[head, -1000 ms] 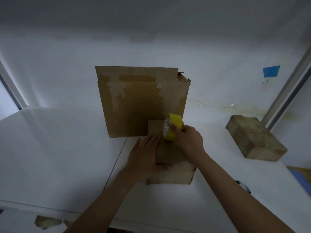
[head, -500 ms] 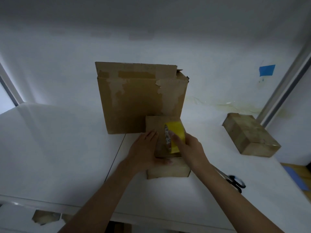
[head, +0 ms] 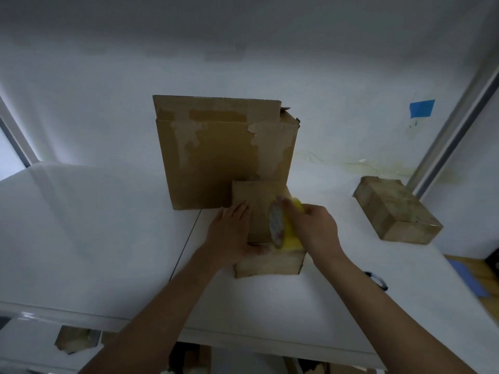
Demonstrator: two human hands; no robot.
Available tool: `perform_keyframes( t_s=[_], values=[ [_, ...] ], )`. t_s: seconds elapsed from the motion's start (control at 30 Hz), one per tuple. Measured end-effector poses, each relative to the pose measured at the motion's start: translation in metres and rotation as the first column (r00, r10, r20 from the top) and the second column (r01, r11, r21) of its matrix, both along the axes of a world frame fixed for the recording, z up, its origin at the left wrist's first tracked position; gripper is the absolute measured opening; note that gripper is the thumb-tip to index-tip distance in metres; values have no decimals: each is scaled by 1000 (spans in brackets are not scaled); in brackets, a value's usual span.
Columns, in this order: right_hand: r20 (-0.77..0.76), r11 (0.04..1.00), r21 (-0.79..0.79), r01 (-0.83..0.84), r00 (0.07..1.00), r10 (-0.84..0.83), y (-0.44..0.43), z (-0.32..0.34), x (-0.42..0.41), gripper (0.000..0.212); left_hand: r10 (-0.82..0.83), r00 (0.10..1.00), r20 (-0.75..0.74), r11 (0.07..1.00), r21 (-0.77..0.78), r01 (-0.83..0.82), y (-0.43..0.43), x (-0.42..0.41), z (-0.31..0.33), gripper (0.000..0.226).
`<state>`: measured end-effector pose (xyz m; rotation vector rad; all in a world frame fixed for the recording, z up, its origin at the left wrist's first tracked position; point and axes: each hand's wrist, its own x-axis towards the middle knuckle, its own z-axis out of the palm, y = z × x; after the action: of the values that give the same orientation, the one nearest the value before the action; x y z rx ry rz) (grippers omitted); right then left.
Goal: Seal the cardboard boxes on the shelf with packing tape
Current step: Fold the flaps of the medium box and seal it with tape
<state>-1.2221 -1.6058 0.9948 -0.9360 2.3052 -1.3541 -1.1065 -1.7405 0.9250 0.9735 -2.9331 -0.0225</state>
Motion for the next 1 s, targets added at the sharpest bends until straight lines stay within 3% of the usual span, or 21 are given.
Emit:
perform_keyframes(
  t_s=[0.07, 0.27, 0.37, 0.63, 0.77, 1.0],
  values=[
    [180, 997, -46, 55, 983, -46, 4, 4, 3, 51, 5, 1000, 21, 1000, 7, -5, 2, 0, 3, 122],
    [184, 989, 146, -23, 983, -5, 21, -3, 13, 49, 18, 999, 30, 1000, 18, -18, 3, -4, 6, 115],
    [112, 962, 262, -72, 993, 44, 28, 3, 19, 49, 4, 1000, 20, 1000, -1, -4, 1, -4, 4, 115],
    [157, 886, 355, -298, 953, 257, 42, 10, 23, 41, -7, 1000, 9, 999, -32, 8, -1, -5, 1, 113],
    [287, 922, 223, -316, 925, 248, 47, 12, 25, 34, -18, 1000, 5, 1000, 9, 18, -3, -5, 1, 113],
    [343, 945, 151, -291, 912, 226, 50, 10, 24, 34, -39, 999, -32, 998, 56, 41, -1, -4, 4, 115]
  ],
)
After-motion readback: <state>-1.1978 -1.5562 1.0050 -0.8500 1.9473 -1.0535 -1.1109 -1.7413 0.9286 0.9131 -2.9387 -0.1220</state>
